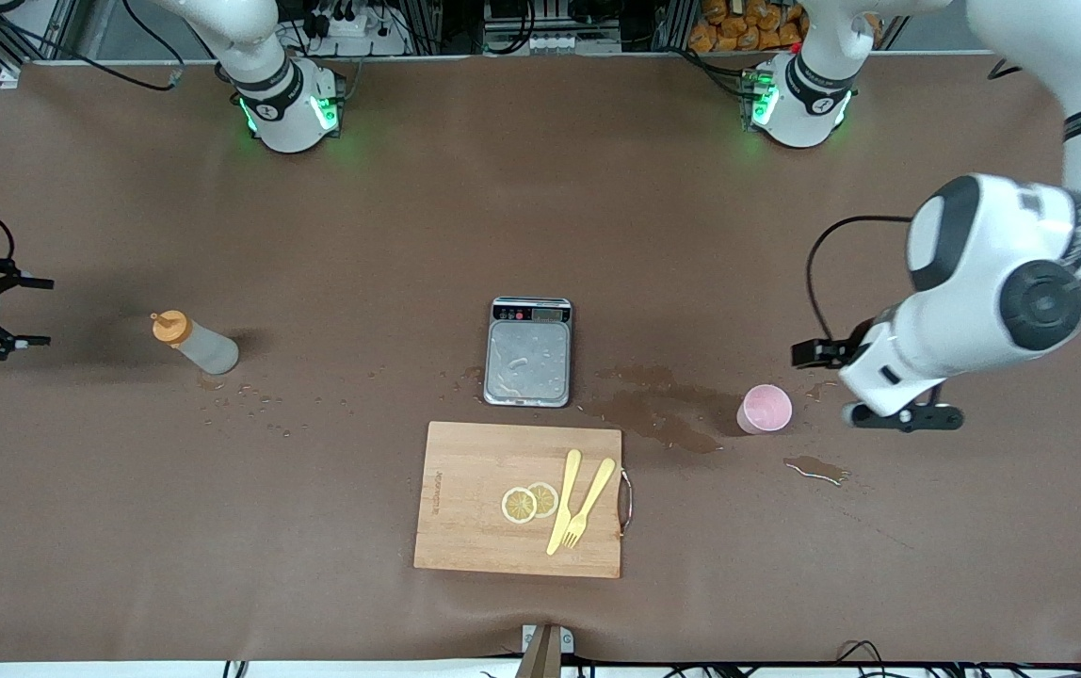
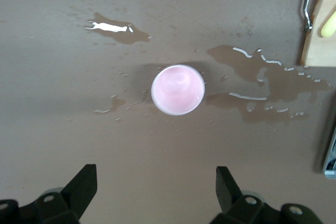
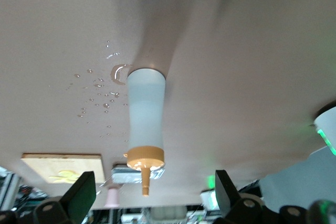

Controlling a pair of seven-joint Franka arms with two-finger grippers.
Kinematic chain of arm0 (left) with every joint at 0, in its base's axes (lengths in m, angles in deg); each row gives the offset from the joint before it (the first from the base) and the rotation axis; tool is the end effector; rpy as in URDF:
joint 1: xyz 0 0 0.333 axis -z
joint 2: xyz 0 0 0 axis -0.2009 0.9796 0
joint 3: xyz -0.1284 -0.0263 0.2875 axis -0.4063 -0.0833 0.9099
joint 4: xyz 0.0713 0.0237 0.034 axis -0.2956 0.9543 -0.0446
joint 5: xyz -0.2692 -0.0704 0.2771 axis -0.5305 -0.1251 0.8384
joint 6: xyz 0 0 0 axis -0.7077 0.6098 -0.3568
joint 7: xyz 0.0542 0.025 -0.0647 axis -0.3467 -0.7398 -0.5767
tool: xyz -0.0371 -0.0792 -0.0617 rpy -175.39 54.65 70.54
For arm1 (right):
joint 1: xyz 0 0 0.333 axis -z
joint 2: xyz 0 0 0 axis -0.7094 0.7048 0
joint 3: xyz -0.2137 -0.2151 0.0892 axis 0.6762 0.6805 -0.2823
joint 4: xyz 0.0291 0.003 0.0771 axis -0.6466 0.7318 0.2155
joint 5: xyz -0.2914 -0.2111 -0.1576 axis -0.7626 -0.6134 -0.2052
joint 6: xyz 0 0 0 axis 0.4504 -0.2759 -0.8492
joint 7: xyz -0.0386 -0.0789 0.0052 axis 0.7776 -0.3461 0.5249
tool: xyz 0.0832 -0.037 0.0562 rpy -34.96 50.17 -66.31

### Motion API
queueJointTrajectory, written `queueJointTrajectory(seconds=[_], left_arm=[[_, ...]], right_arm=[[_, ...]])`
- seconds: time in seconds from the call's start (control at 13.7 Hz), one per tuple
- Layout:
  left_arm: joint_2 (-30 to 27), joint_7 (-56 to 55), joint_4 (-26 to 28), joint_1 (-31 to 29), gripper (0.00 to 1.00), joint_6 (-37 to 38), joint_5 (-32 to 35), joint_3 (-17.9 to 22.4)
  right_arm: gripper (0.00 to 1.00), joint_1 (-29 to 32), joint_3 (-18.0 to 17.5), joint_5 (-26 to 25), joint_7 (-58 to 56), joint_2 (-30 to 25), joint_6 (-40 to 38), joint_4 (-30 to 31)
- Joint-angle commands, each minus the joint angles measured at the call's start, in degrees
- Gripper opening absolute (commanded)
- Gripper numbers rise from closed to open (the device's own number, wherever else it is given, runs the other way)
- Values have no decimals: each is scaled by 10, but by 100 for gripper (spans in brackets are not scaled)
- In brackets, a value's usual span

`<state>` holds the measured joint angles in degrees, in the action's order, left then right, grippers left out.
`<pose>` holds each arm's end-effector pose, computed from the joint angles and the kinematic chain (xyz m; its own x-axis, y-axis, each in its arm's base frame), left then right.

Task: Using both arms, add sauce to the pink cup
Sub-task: 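Reach the left gripper down to the pink cup while the right gripper withdraws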

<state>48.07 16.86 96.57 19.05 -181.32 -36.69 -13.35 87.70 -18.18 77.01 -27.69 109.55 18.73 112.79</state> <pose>0.6417 -0.1573 0.4083 0.9880 -0.0330 -0.1506 -0.0293 -0.9992 0.0265 0.5344 -0.3436 0.3009 0.0520 -0.6254 -0.7786 -0.9895 -0.1378 0.0446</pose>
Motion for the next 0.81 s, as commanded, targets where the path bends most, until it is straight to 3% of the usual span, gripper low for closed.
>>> queueJointTrajectory(seconds=[0.0, 0.22, 0.44, 0.73], left_arm=[[17, -11, 33, -3, 100, -64, 15, 2], [17, -4, 76, -10, 100, -105, 15, 1], [56, 6, 80, -10, 100, -150, 15, 1], [76, 52, 79, -11, 100, -165, 11, 1]], right_arm=[[100, 26, -11, 50, 13, 60, -6, -12], [100, 21, -11, 61, 16, 99, 5, -12], [100, 44, -11, 125, 11, 155, 0, -9], [100, 14, -12, 127, 10, 173, 7, -4]])
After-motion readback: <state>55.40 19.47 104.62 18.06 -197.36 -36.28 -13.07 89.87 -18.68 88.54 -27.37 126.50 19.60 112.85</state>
